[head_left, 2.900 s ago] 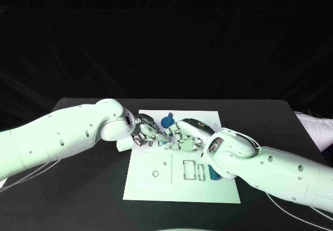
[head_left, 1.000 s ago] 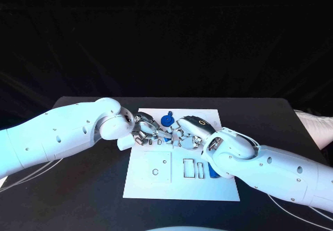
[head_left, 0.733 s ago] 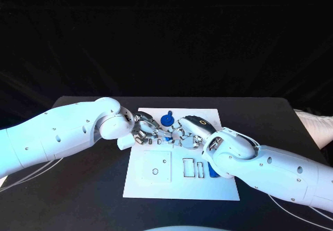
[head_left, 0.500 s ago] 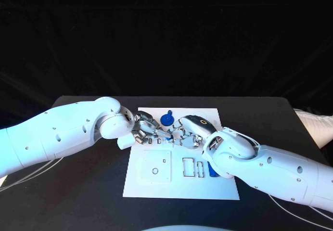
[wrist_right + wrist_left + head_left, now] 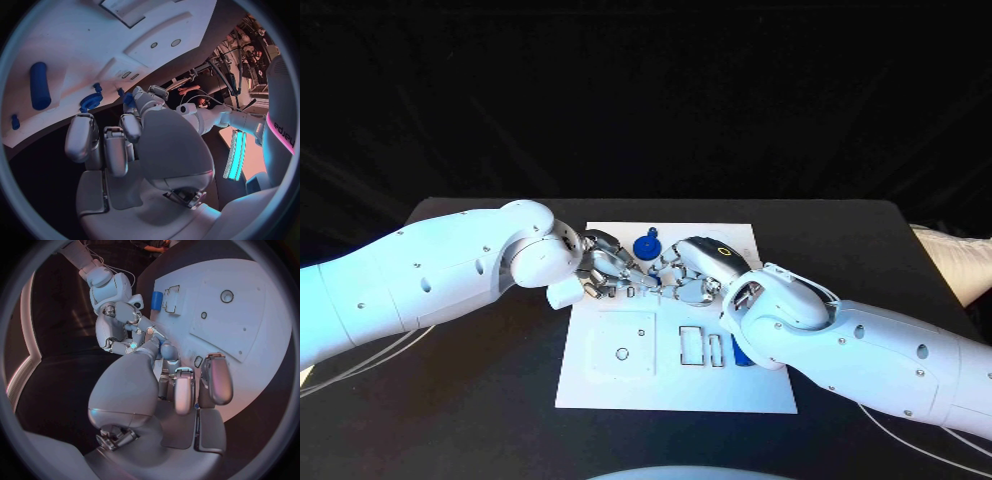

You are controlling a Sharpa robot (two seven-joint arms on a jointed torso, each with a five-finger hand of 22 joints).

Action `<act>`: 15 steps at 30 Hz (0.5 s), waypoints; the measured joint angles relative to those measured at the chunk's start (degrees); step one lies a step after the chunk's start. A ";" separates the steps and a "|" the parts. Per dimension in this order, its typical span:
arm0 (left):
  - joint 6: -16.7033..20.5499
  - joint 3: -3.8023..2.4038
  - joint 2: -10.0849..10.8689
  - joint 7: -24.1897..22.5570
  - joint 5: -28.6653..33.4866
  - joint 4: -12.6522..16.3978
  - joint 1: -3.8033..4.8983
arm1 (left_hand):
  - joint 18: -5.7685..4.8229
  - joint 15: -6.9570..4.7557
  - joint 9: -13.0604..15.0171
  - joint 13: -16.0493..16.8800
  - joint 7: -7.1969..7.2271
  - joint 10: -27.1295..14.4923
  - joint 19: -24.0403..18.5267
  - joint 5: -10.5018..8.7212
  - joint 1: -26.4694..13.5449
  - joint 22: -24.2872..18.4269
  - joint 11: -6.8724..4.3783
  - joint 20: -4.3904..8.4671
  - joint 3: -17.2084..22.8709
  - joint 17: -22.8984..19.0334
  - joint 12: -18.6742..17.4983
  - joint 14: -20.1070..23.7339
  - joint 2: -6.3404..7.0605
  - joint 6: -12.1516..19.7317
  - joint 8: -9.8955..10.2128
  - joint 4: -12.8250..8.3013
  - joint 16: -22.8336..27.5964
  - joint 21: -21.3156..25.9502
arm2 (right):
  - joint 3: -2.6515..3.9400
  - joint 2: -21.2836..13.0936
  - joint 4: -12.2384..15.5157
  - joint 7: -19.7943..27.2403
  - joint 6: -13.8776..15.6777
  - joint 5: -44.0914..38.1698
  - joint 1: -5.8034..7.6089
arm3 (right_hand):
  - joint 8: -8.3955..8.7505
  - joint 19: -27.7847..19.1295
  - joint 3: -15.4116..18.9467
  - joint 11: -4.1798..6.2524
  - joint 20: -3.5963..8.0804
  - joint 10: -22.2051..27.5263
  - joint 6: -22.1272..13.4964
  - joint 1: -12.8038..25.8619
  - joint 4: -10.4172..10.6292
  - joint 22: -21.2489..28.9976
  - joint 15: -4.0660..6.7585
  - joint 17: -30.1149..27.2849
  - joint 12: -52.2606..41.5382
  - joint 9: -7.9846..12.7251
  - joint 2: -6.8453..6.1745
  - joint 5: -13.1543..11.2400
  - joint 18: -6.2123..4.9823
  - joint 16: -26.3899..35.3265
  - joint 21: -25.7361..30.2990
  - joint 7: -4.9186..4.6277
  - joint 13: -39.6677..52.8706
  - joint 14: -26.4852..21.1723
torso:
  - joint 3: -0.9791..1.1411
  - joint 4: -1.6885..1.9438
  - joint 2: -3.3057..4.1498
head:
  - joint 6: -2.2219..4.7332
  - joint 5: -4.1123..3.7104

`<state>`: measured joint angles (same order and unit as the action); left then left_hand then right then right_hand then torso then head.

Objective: Assemble the parts on the task board

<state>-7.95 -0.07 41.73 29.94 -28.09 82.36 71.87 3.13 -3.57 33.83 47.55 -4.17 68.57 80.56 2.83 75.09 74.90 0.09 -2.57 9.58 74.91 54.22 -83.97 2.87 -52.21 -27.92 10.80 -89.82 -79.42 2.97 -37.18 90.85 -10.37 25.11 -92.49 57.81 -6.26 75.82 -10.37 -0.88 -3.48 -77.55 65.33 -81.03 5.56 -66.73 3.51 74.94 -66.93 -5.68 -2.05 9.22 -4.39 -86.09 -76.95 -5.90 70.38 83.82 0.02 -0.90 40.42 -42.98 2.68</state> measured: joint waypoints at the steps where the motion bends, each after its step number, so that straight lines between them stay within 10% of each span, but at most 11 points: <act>1: 0.05 0.01 -0.03 0.02 0.00 -0.02 0.00 | 0.00 0.00 -0.08 -0.09 0.00 0.00 0.00 0.00 0.00 0.00 0.00 0.00 0.00 0.00 0.00 0.00 0.00 0.00 0.15 0.00 0.00 0.00 | 0.00 0.00 0.03 -0.05 0.03 0.00 -0.01 | -0.17 0.00 0.00 0.00 0.00 0.00 0.07 0.00 0.00 0.00 0.00 0.00 0.00 0.00 0.00 0.00 0.00 0.00 0.00 0.07 0.00 0.00 | 0.00 0.00 0.00 | -0.01 0.00; 15: 1.15 0.07 -0.32 0.18 0.03 -0.16 -0.01 | -0.01 0.00 -1.81 -0.59 -0.21 0.00 0.00 0.00 -1.11 0.00 0.00 -0.42 -0.62 0.00 0.00 0.00 0.00 0.22 1.23 1.44 0.00 0.00 | 0.00 0.01 0.26 -0.54 0.13 0.02 -0.05 | -0.30 0.00 0.01 0.11 0.00 -0.12 0.23 0.39 -0.01 -0.05 -0.01 -0.01 0.08 -0.01 -0.21 0.33 0.00 0.00 0.00 0.27 0.03 0.00 | 0.01 -0.03 -0.01 | -0.06 -0.05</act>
<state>-6.80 0.00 41.41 30.12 -28.06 82.21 71.86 3.13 -3.57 32.02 46.96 -4.39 68.58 80.56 2.82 73.98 74.90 0.09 -2.99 8.96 74.91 54.22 -83.97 2.86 -51.99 -26.68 12.24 -89.82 -79.42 2.97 -37.17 91.11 -10.91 25.24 -92.47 57.75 -6.56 75.82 -10.36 -0.77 -3.48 -77.67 65.56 -80.64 5.55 -66.78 3.50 74.93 -66.85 -5.69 -2.26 9.55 -4.39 -86.09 -76.95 -5.62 70.42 83.82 0.03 -0.93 40.41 -43.04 2.63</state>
